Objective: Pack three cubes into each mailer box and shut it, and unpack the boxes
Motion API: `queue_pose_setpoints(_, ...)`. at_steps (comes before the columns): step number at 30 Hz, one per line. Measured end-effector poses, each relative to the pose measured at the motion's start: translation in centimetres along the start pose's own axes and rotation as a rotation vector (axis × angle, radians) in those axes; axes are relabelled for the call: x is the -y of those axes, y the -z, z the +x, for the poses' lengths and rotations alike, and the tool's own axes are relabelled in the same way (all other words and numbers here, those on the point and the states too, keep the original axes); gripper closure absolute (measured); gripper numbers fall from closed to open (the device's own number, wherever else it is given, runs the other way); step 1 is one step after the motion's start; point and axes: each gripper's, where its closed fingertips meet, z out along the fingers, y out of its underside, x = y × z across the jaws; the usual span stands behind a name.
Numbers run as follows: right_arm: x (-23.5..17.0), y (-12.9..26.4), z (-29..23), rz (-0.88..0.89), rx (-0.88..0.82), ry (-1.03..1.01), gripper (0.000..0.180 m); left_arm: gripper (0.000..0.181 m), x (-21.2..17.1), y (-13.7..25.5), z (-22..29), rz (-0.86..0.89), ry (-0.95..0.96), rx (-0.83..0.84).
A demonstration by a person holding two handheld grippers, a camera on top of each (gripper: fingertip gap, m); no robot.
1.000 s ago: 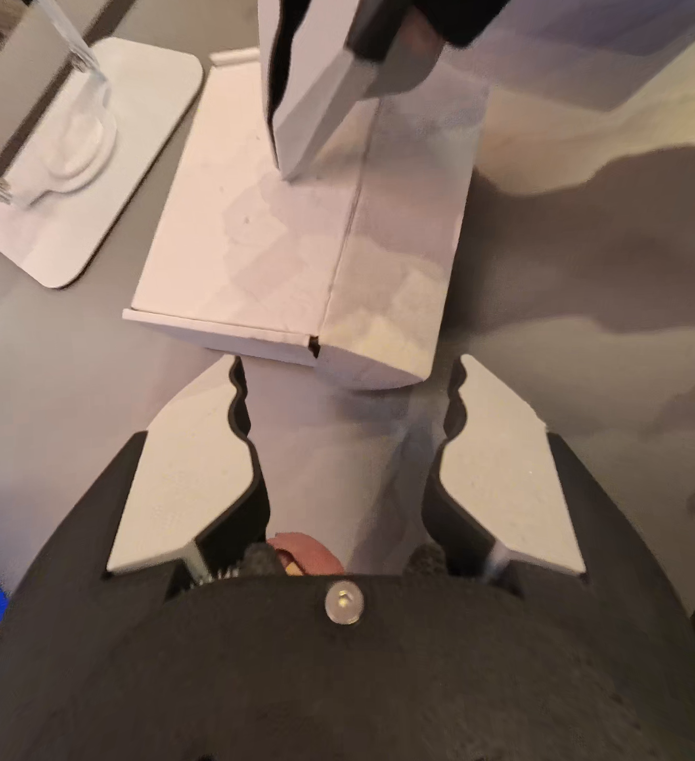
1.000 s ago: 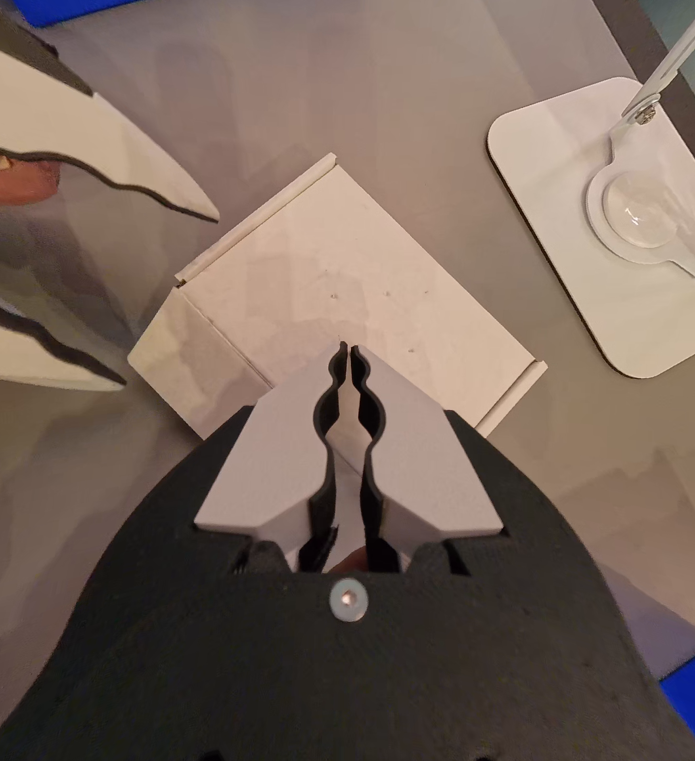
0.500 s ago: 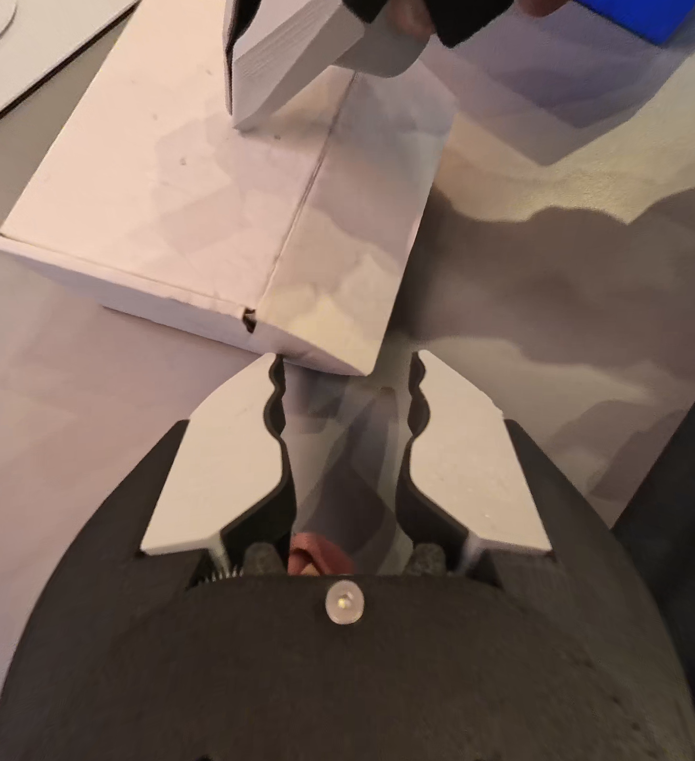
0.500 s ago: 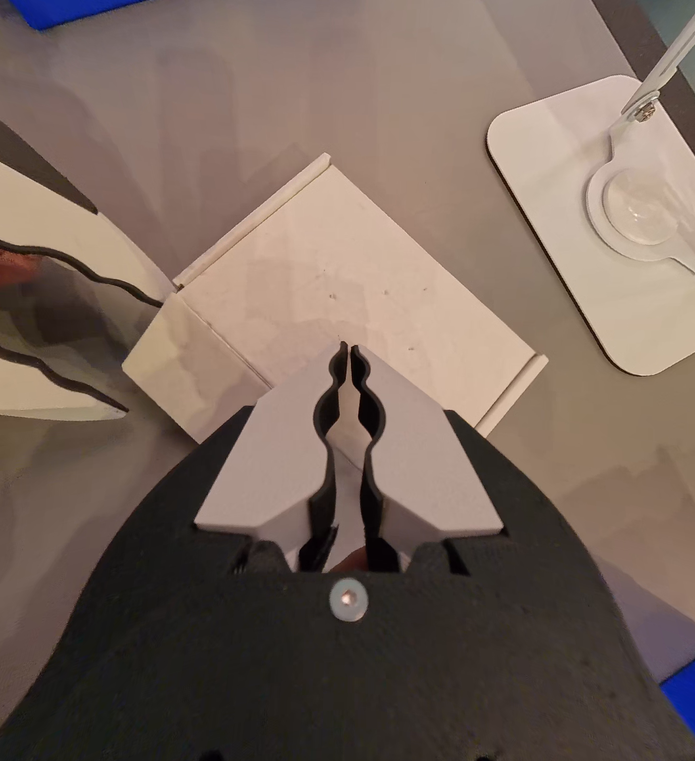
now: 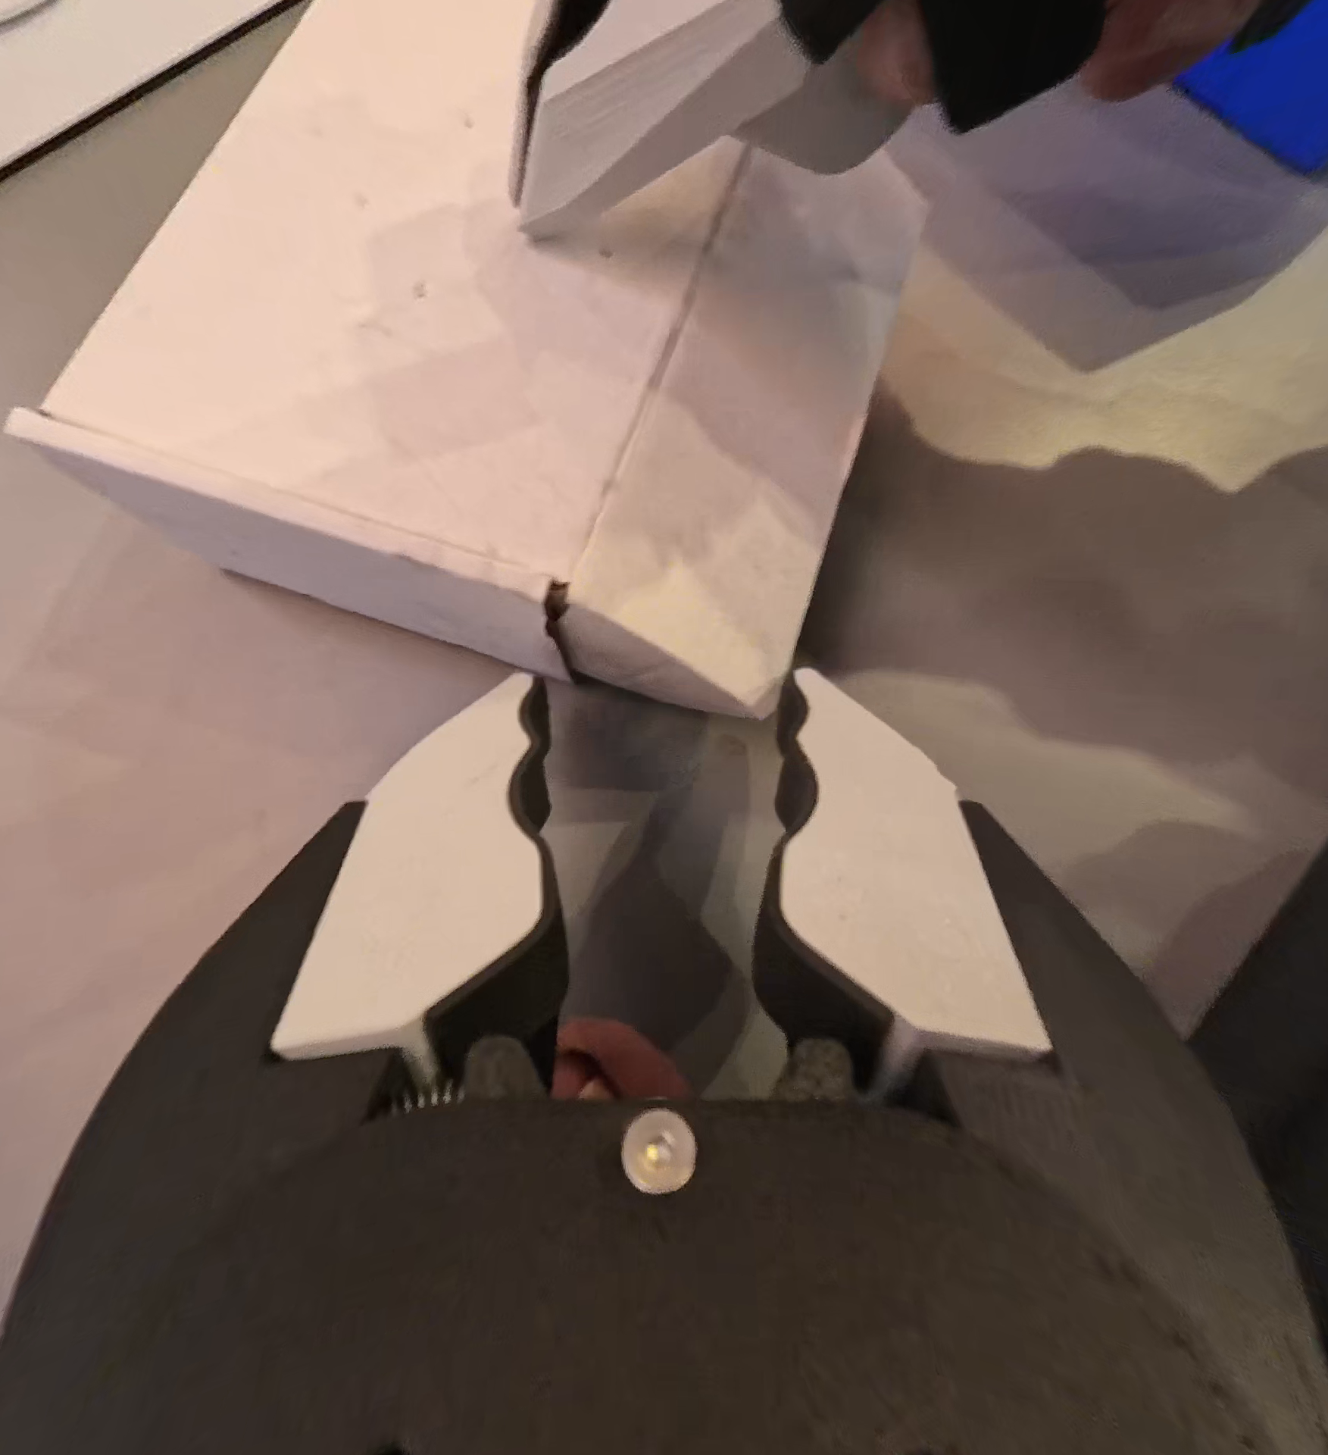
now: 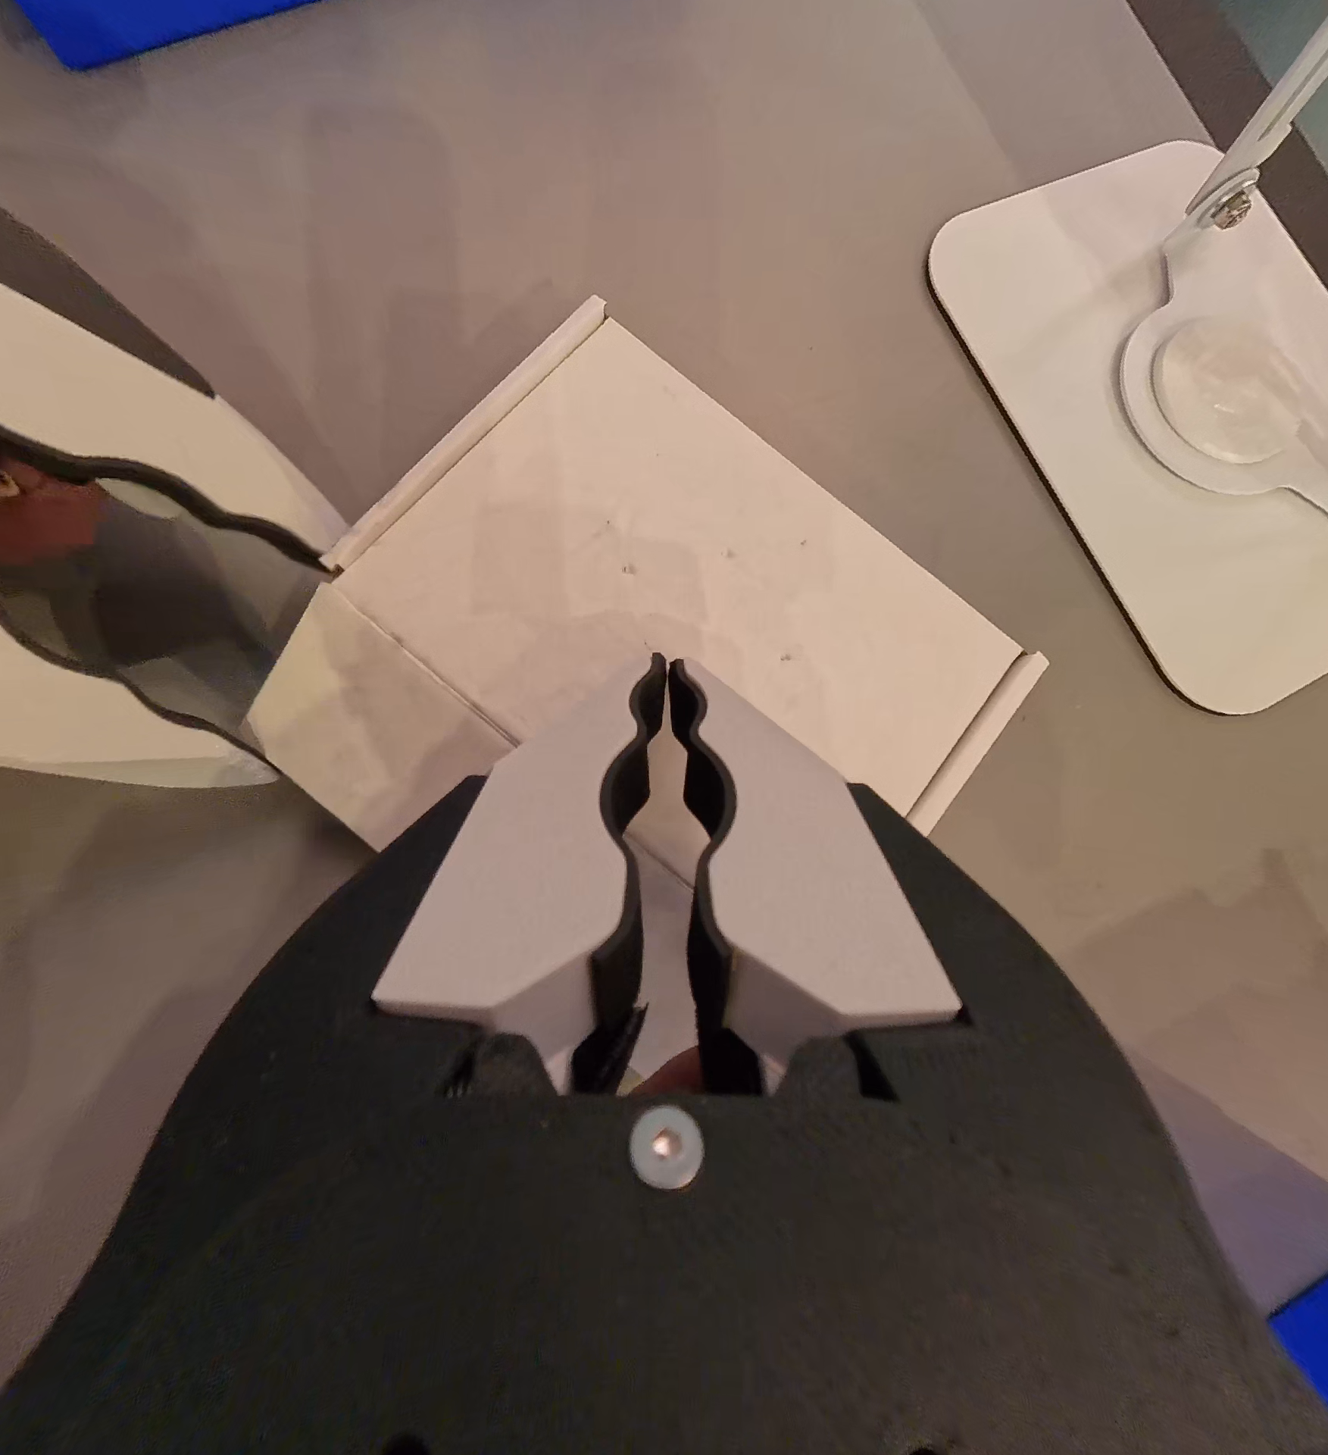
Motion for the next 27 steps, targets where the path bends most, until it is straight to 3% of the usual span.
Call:
queue_pose_setpoints(5, 0.0, 0.3, -0.1, -0.007, -0.009, 0.023, 0.180, 0.115, 0.0, 0.2, -0.7, 0.012, -0.038, 0.054)
queue_pose_setpoints(7, 0.1, 0.8, 0.0, 0.008, -0.012, 0.009, 0.163, 0.113, -0.1, 0.4, -0.9, 0.015, -0.046, 0.054)
queue_pose_setpoints(9, -0.2, 2.2, 0.9, 0.018, -0.046, -0.042, 0.130, 0.112, 0.1, 0.5, -0.7, 0.027, -0.064, 0.034)
queue_pose_setpoints(12, -0.7, 5.5, 3.0, 0.086, -0.108, -0.179, 0.113, 0.110, 0.3, 0.7, -0.6, 0.023, -0.067, 0.011)
queue_pose_setpoints(16, -4.8, 5.9, 1.8, -0.014, -0.020, -0.320, 0.094, 0.112, 0.7, 0.5, -0.8, 0.038, -0.057, -0.004)
queue_pose_setpoints(21, -7.0, 3.8, -0.5, -0.066, 0.080, -0.375, 0.113, 0.117, 0.9, 0.3, -0.8, 0.034, -0.033, -0.047)
queue_pose_setpoints(27, -7.1, 3.4, -0.9, -0.049, 0.067, -0.379, 0.127, 0.122, 0.8, 0.4, -1.4, 0.043, 0.003, -0.059)
